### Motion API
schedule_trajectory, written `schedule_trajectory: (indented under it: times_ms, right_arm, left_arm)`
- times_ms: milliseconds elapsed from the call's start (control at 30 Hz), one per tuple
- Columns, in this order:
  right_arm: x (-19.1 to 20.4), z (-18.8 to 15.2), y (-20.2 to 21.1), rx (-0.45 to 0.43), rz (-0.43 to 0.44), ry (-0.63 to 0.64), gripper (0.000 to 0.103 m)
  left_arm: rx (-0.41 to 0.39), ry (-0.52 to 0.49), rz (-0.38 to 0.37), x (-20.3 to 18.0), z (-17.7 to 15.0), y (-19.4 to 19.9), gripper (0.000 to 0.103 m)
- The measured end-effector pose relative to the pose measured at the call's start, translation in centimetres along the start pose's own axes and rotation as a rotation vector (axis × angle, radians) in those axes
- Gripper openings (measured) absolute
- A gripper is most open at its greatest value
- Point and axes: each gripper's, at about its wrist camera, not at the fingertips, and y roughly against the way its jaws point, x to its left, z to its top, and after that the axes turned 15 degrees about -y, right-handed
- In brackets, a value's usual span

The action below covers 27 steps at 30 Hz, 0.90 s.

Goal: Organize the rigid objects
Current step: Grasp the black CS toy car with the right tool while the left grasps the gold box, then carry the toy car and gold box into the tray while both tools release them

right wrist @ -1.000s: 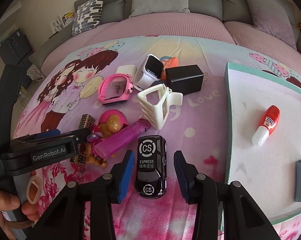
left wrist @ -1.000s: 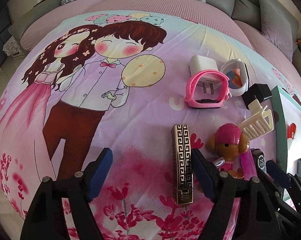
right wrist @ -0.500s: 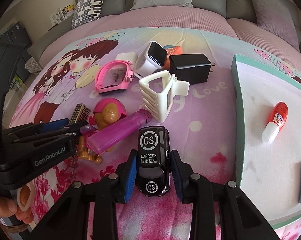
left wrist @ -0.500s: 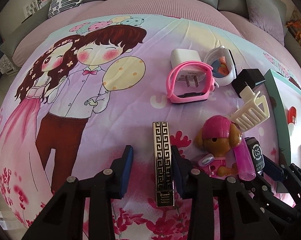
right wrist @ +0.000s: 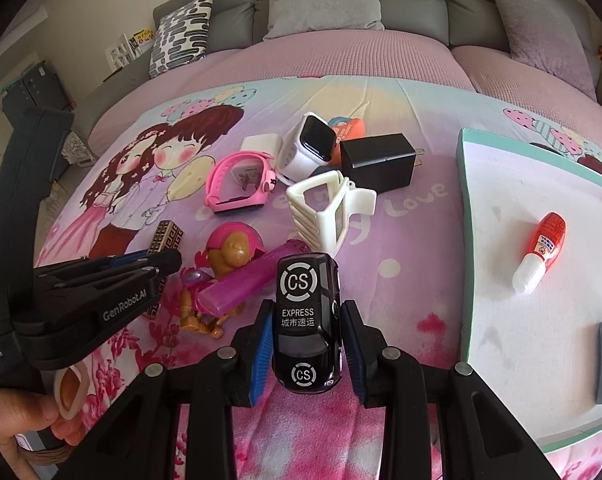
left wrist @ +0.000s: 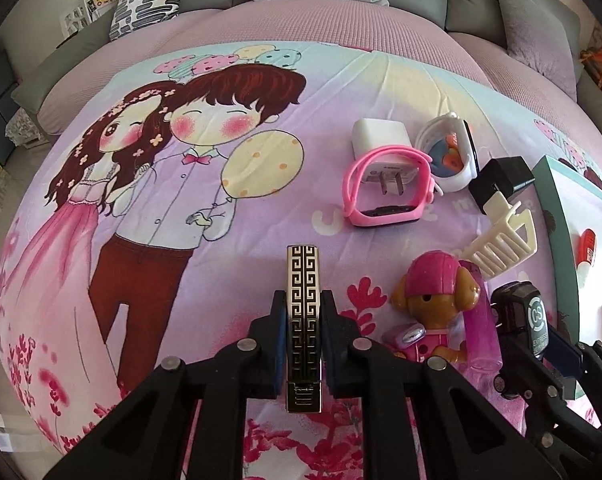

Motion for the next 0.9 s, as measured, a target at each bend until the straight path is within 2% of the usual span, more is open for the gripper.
schedule_trajectory:
  times_ms: [200, 467, 700, 900]
  right_arm:
    - [-1.0, 1.3, 3.8, -0.119, 0.01, -0.029, 0.035]
    - [-5.0, 3.2, 6.7, -0.226, -0.071, -0.102, 0.035]
    - [-10.7, 4.3, 8.2, -0.275, -0.159, -0.206, 0.035]
    - [-15.5, 4.6, 9.9, -0.322, -0.28, -0.31, 0.035]
  left_arm:
    - [-0.107, -0.013, 0.061, 0.0, 0.7, 4.3, 0.016]
    - [-0.247, -0.098, 0.012, -3.8, 2.8, 8.6, 0.016]
    - [-0.263, -0.228, -0.063, -9.8, 4.6, 8.7, 0.016]
    - [-0.259, -0.338, -0.118, -15.5, 5.8, 8.7, 0.016]
